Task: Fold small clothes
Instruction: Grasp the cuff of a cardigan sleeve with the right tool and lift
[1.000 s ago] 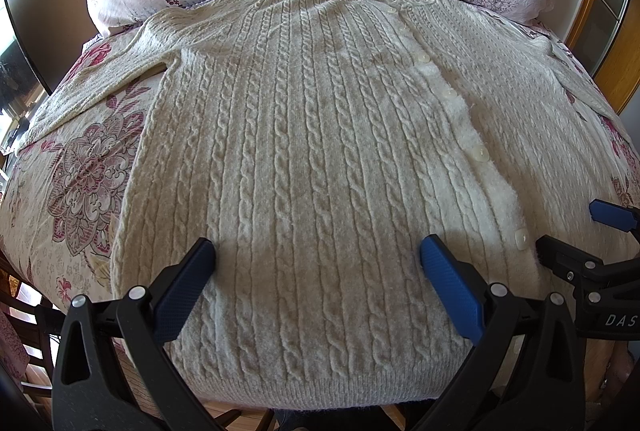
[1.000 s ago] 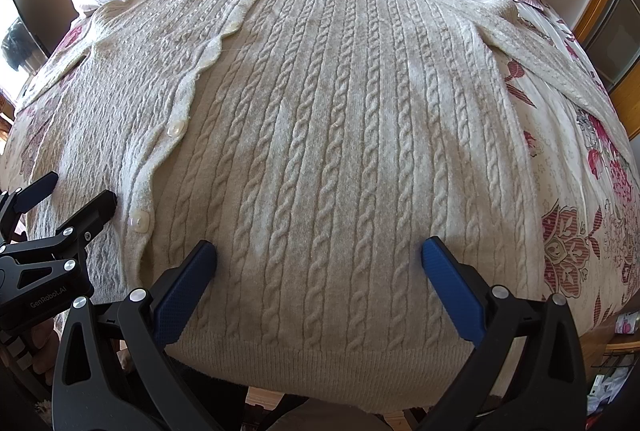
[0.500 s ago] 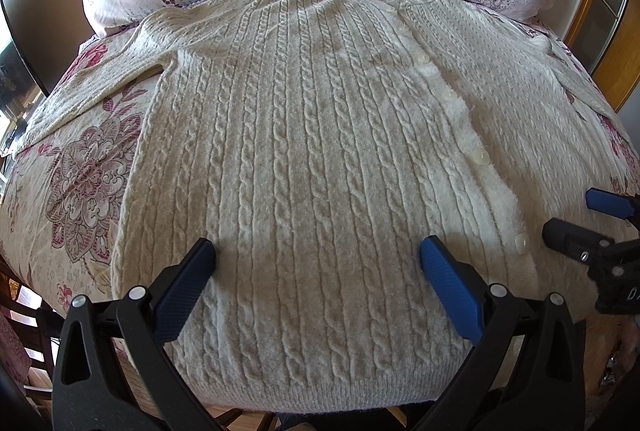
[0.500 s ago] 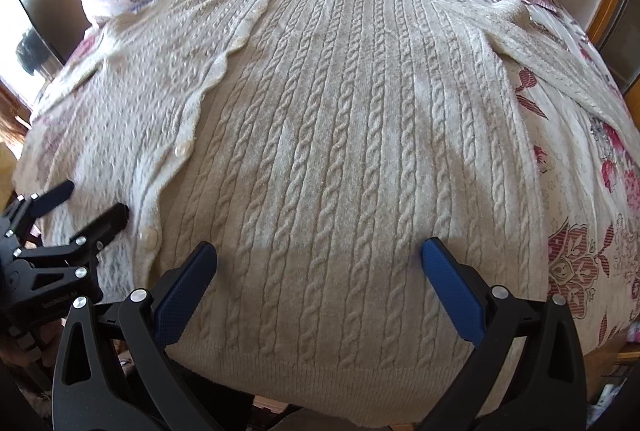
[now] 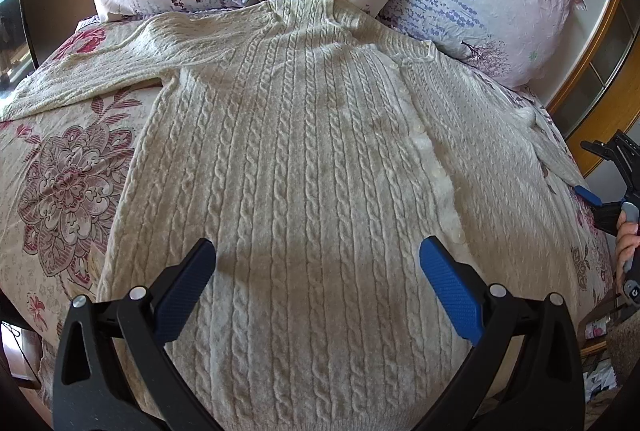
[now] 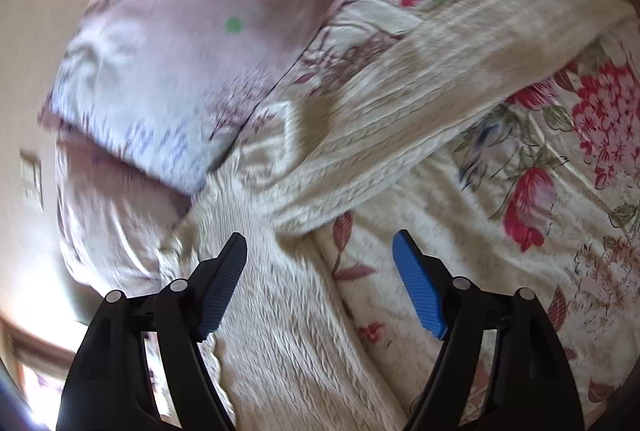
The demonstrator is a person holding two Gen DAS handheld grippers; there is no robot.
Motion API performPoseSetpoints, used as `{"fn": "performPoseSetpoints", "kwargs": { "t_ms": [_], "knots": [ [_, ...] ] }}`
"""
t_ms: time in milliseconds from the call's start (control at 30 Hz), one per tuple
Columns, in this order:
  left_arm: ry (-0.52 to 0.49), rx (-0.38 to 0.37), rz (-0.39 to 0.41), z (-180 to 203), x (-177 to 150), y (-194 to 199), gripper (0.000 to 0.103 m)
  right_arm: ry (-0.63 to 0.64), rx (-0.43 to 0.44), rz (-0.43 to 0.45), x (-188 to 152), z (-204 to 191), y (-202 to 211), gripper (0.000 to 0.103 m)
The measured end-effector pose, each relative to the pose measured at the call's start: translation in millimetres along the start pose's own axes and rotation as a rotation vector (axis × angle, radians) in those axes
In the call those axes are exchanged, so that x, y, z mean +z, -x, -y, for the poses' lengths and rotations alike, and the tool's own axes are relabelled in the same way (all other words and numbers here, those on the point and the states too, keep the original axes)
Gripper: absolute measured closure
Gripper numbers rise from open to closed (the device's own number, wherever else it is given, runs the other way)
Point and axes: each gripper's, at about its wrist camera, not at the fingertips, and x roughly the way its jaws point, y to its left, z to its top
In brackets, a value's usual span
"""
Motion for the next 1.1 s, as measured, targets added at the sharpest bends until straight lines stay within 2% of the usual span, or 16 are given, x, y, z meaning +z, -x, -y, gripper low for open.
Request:
{"fn": "performPoseSetpoints", "kwargs": {
  "t_ms": [33, 100, 200, 233, 300, 500, 567, 633, 733, 867, 1000, 1100],
  "knots": [
    [0.008, -0.005, 0.006, -0.1, 1.4, 0.0, 0.002, -0.077, 0.014, 0.010, 10.0, 12.7, -1.3, 0.036],
    [0.022, -0.016, 0.019, -1.3, 4.3, -0.1, 0.002, -0.207, 0.034, 0.026, 22.7, 36.3, -3.3, 0.039],
    [0.043, -0.023, 0.031, -4.0, 8.3, -0.7, 0.002, -0.309, 0.034, 0.048, 33.7, 58.8, -7.2, 0.047],
    [0.049, -0.021, 0.032, -4.5, 9.3, -1.6, 0.002, -0.323, 0.048, 0.060, 36.2, 63.3, -7.5, 0.052],
    [0.059, -0.014, 0.027, -6.3, 10.6, -4.2, 0.002, -0.332, 0.035, 0.077, 41.4, 68.8, -8.3, 0.055],
    [0.071, -0.008, 0.018, -9.7, 13.6, -8.7, 0.002, -0.329, 0.012, 0.120, 52.6, 79.3, -8.8, 0.072],
    [0.070, -0.007, 0.016, -10.0, 13.9, -9.3, 0.002, -0.318, -0.002, 0.130, 55.3, 81.6, -10.6, 0.086],
    [0.074, -0.011, 0.017, -11.1, 14.2, -9.2, 0.002, -0.303, -0.011, 0.133, 57.8, 81.3, -13.5, 0.094],
    [0.082, -0.017, 0.021, -13.4, 14.4, -8.1, 0.002, -0.222, -0.001, 0.179, 59.5, 65.3, -6.9, 0.095],
    [0.091, -0.024, 0.022, -16.1, 13.5, -7.0, 0.002, -0.010, 0.036, 0.225, 61.1, 12.4, 8.0, 0.095],
    [0.092, -0.027, 0.019, -16.4, 12.9, -7.4, 0.002, 0.188, 0.117, 0.218, 48.8, -47.4, 12.1, 0.095],
    [0.094, -0.031, 0.020, -16.8, 12.7, -7.1, 0.002, 0.320, 0.177, 0.166, 29.2, -86.1, 2.8, 0.096]
  ]
}}
